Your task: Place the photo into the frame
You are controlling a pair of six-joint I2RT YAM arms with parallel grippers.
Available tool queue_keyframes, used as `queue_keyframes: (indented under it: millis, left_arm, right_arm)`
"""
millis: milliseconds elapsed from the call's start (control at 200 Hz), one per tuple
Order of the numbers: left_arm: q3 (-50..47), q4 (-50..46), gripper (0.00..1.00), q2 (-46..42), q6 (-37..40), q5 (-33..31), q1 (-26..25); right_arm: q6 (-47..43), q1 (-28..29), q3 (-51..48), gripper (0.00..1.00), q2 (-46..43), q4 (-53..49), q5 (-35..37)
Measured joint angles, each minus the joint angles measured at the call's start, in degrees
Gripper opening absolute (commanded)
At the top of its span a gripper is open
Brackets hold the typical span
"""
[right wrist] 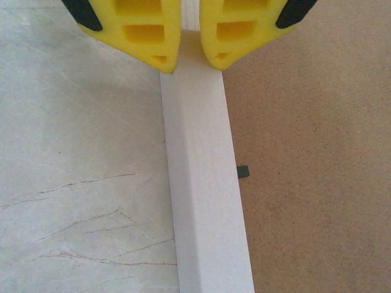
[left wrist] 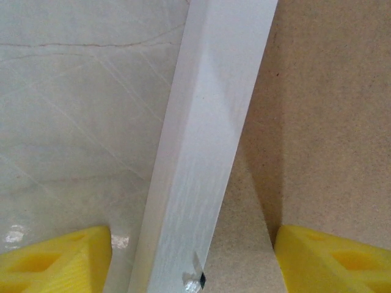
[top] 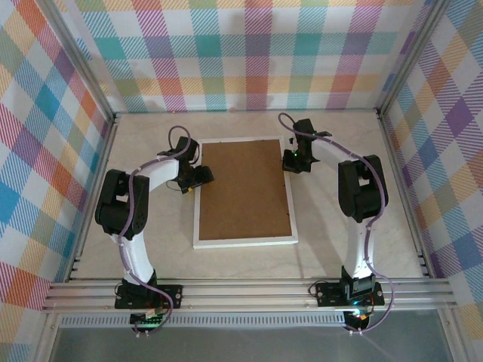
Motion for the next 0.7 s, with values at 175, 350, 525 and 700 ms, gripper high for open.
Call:
queue_keyframes:
  millis: [175,350,525,700]
  left_arm:
    - [2.2,-3.9,0.73,0.1,1.0,0.4,-0.3]
    - [2.8,-7.5,0.73,-2.1,2.4,0.5,1.0]
    - [1.5,-8.3,0.74,-7.7,3.3,0.2,4.8]
    - [-0.6,-8.3,0.74,-9.0,3.5,0.2,6.8]
  right_arm:
    - [0.0,0.0,0.0,0.10,0.0,-0.1,0.1]
    - [0.0,0.0,0.0,0.10,0.0,-0.1,0.1]
    - [0.0,0.0,0.1,0.10,0.0,-0.1,0.1]
    - [0.0,0.0,0.1,0.10,0.0,-0.2,0.1]
